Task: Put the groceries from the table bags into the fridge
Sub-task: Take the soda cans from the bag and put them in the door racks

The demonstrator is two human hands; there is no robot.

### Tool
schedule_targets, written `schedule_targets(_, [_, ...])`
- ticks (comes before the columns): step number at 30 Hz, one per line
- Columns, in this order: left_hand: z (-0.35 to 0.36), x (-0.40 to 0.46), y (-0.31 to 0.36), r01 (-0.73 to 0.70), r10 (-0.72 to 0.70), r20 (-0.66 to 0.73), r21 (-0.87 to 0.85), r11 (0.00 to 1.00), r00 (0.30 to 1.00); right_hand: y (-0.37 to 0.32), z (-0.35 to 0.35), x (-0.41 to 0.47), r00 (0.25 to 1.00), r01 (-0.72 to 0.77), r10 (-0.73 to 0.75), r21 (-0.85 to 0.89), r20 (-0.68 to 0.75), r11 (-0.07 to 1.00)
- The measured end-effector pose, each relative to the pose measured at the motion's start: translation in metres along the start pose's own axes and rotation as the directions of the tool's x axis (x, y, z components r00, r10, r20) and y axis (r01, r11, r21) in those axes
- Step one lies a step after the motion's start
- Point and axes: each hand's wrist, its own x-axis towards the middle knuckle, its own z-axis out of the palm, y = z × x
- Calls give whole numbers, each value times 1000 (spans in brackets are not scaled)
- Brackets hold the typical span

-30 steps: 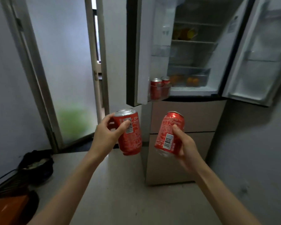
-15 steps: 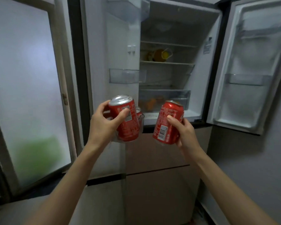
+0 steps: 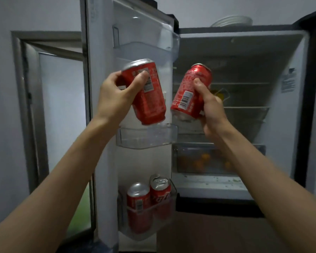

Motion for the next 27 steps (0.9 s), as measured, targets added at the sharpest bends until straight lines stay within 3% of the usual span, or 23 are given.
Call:
schedule_targets(5, [22,36,-11,82,-61,-96,236,968,993,15,6,48,987,17,-4,-78,160,997])
schedule_targets(10, [30,45,-39,167,-113,-137,508,845,984,42,10,78,950,90,-19,-217,311,972])
schedule_targets(16, [36,42,-54,282,-232,-161,596,752,959,59,15,88,904,288,-84,-453,418,844])
schedule_targets(27, [37,44,-62,362,-338,-189,731,578,922,77,19,97,867,330,-78,-451,492,829])
